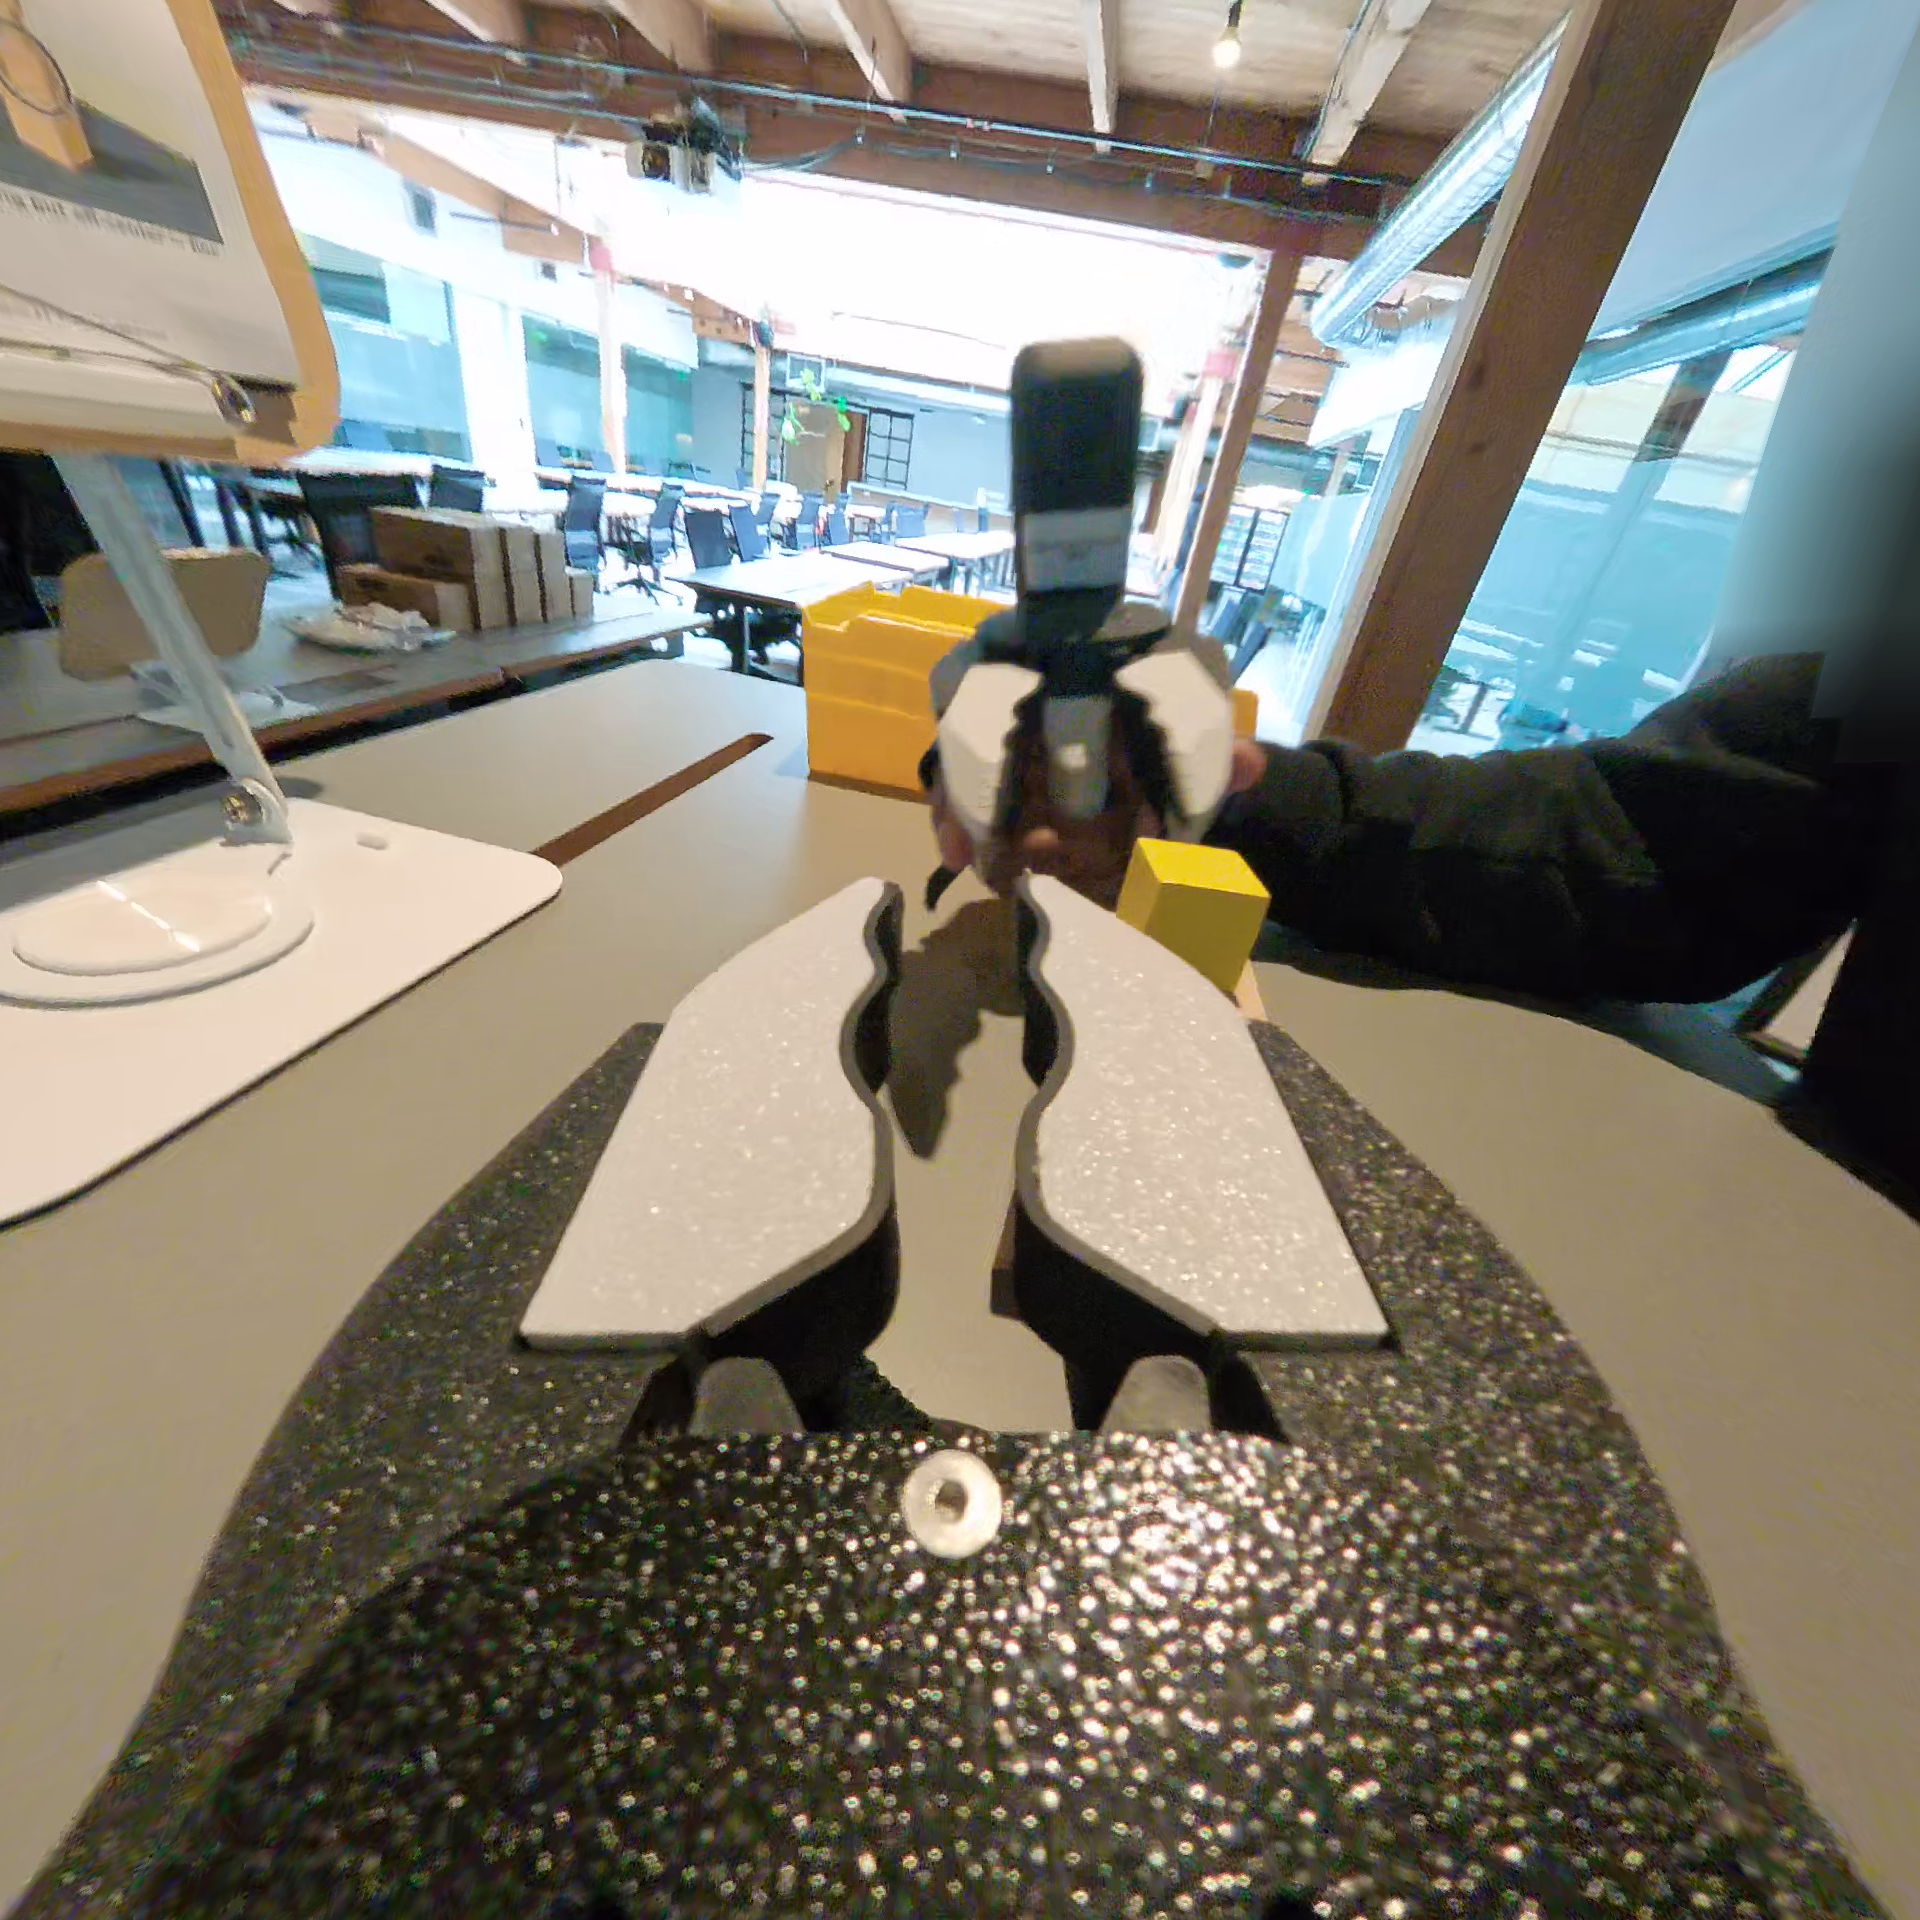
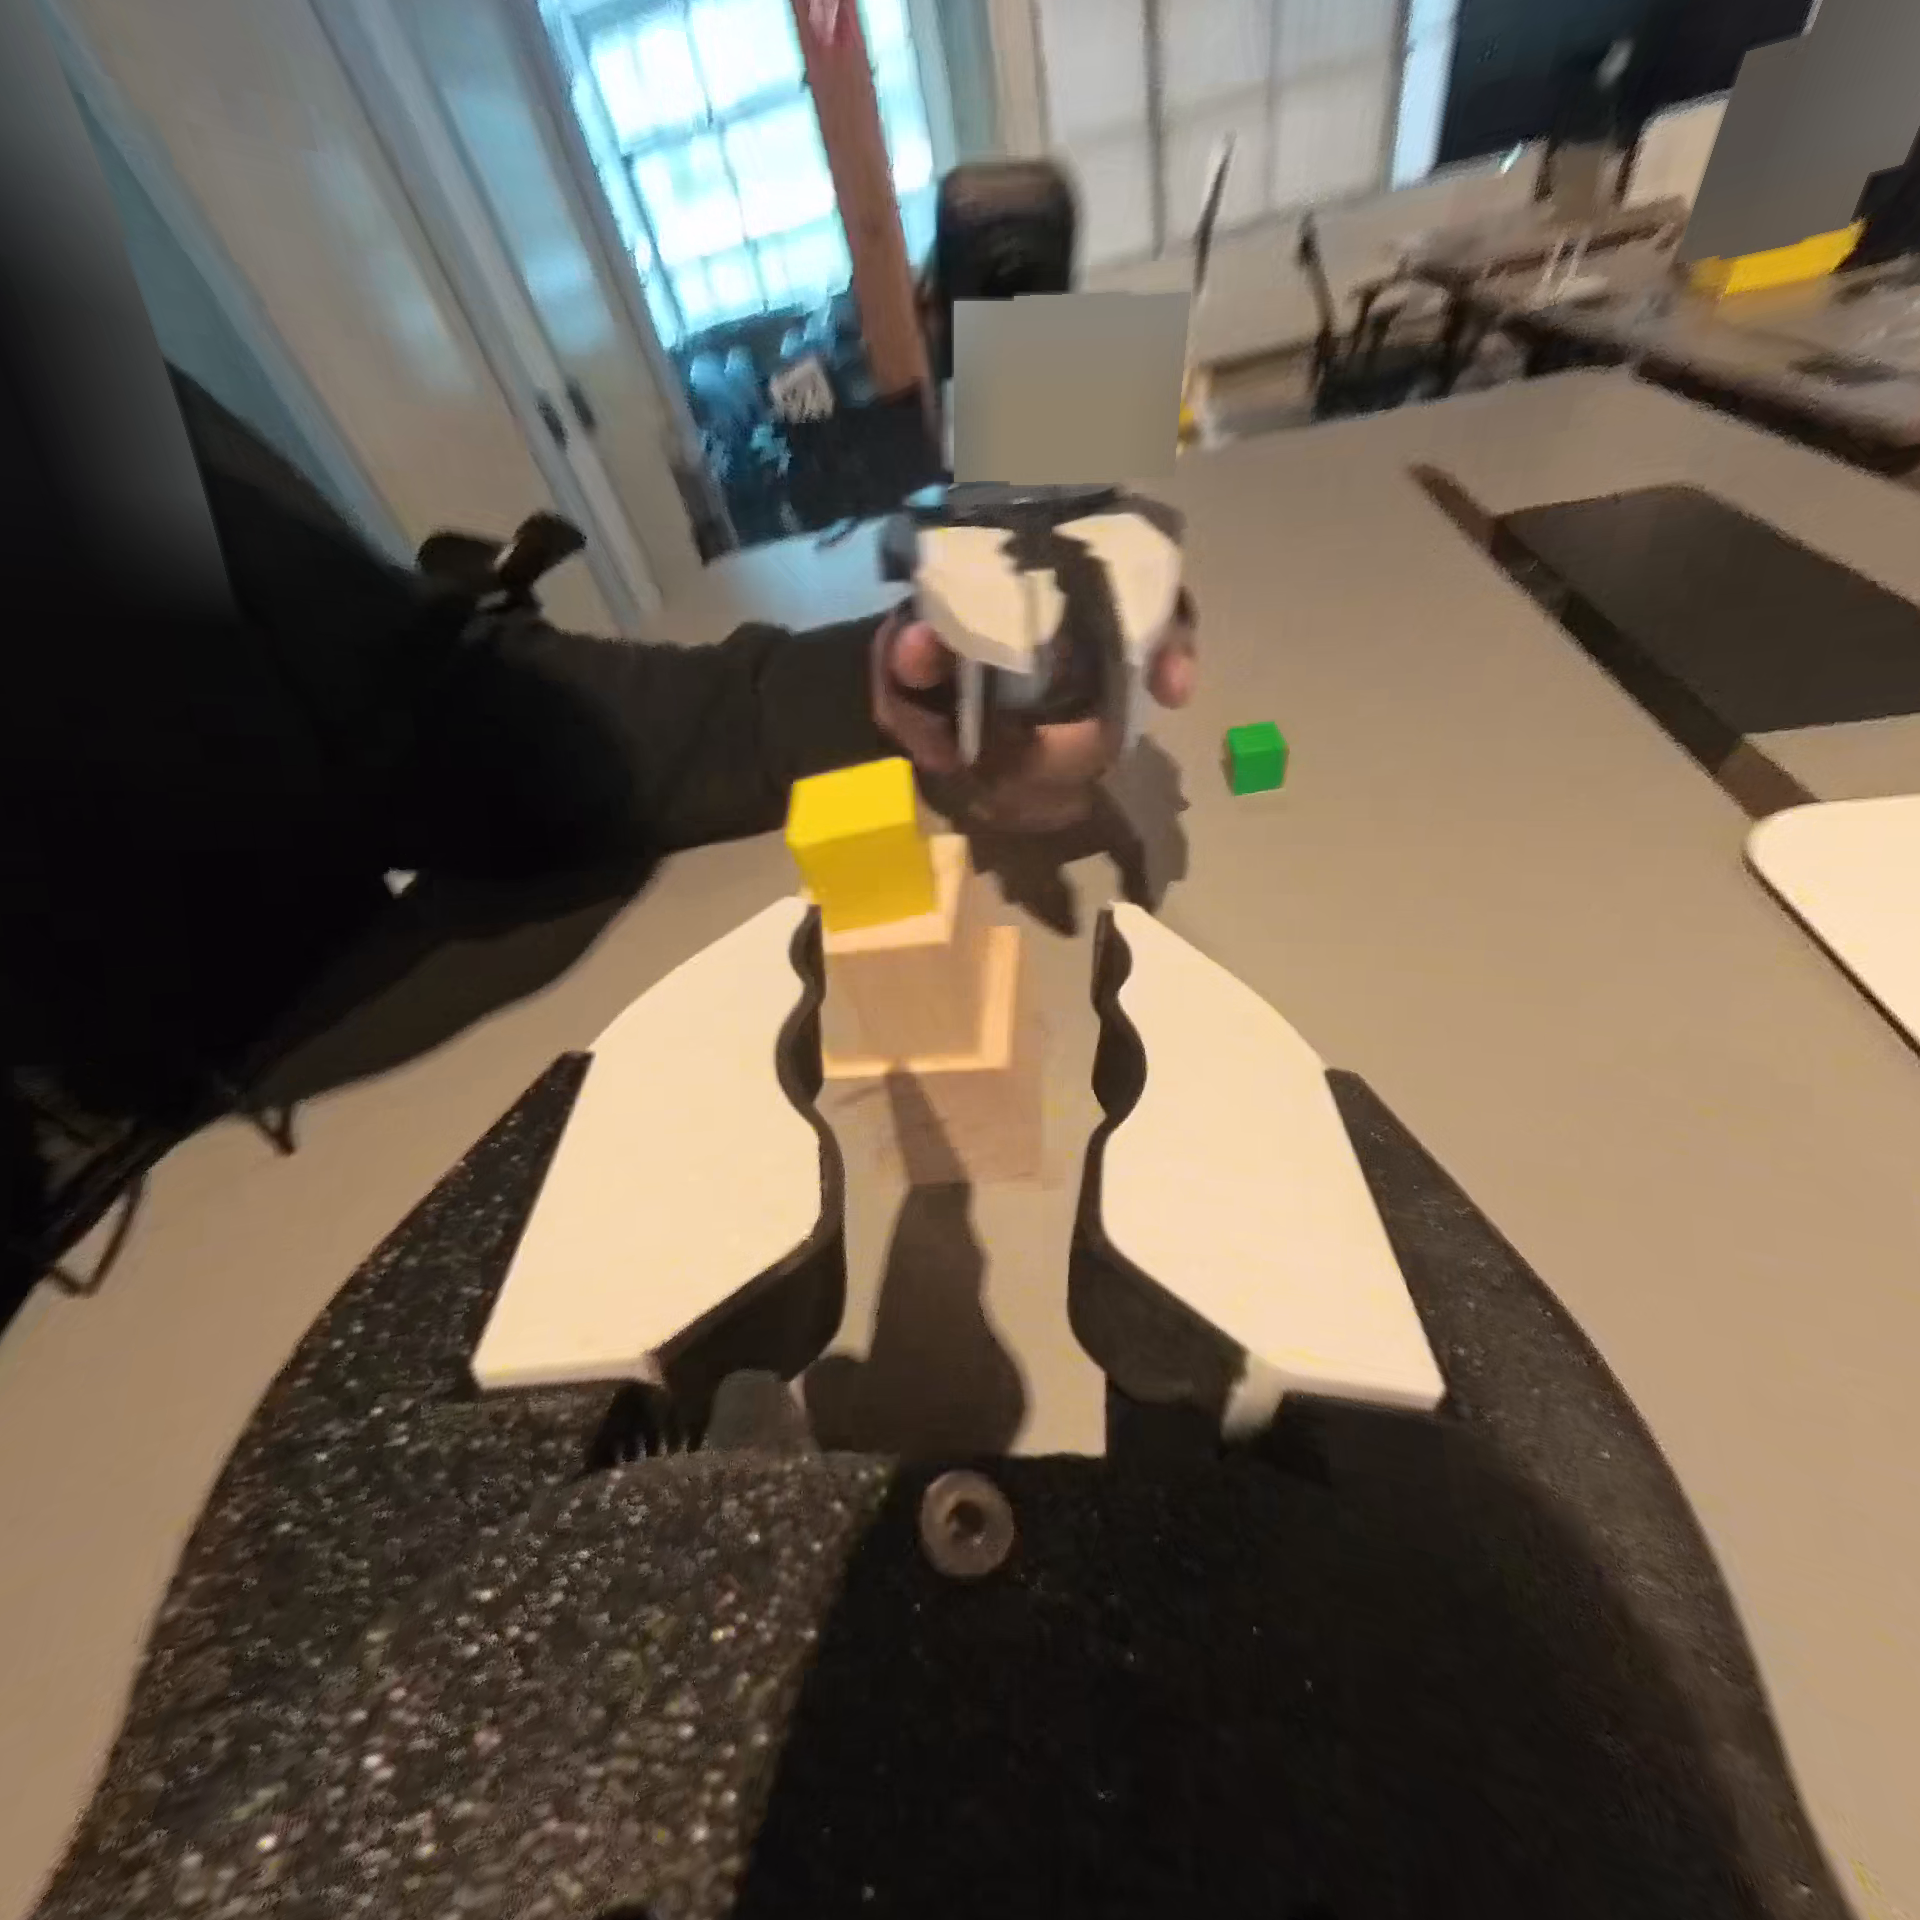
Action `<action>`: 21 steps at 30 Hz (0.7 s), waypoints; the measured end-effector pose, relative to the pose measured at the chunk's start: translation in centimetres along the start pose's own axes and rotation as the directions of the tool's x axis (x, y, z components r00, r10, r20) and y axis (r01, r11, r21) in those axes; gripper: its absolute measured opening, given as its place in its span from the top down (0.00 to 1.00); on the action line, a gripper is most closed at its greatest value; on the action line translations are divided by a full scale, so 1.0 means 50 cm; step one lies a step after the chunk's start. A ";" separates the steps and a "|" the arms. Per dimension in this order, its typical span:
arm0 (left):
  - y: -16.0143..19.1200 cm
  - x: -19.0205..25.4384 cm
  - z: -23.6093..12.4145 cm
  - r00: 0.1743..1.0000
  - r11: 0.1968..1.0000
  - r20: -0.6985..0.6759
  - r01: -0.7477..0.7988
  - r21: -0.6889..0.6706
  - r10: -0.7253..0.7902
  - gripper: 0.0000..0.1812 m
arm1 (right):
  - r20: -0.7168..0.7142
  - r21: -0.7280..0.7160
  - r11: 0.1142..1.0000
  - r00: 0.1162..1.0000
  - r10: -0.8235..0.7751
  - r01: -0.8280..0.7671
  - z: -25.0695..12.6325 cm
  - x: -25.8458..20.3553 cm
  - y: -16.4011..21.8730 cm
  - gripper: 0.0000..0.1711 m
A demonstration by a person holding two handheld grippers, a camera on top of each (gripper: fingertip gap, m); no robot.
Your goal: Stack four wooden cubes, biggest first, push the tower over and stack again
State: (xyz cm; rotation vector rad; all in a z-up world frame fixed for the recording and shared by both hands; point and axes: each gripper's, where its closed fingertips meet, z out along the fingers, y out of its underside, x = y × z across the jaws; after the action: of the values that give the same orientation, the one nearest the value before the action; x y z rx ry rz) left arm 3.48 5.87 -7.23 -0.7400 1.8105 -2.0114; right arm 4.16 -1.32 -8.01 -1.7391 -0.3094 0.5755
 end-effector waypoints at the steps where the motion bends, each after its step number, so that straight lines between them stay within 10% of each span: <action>1: -0.004 0.003 -0.002 0.999 0.999 0.006 -0.031 0.007 0.031 0.86 | -0.024 0.044 0.999 1.000 0.010 -0.009 -0.010 0.018 0.012 0.72; 11: 0.072 -0.111 -0.220 0.948 0.942 0.312 0.042 -0.334 0.068 0.69 | -0.066 0.065 0.995 0.995 0.076 -0.072 -0.009 0.054 0.027 0.74; 21: 0.164 -0.183 -0.230 0.878 0.764 0.437 0.142 -0.629 0.196 0.76 | -0.038 0.073 0.992 0.993 0.110 -0.107 -0.011 0.055 0.025 0.77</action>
State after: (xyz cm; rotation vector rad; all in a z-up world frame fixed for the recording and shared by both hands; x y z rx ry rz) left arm 3.41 19.30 -17.38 -1.2602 2.1501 -0.9783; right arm 6.67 -0.72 -9.71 -1.7044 -0.1642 0.6207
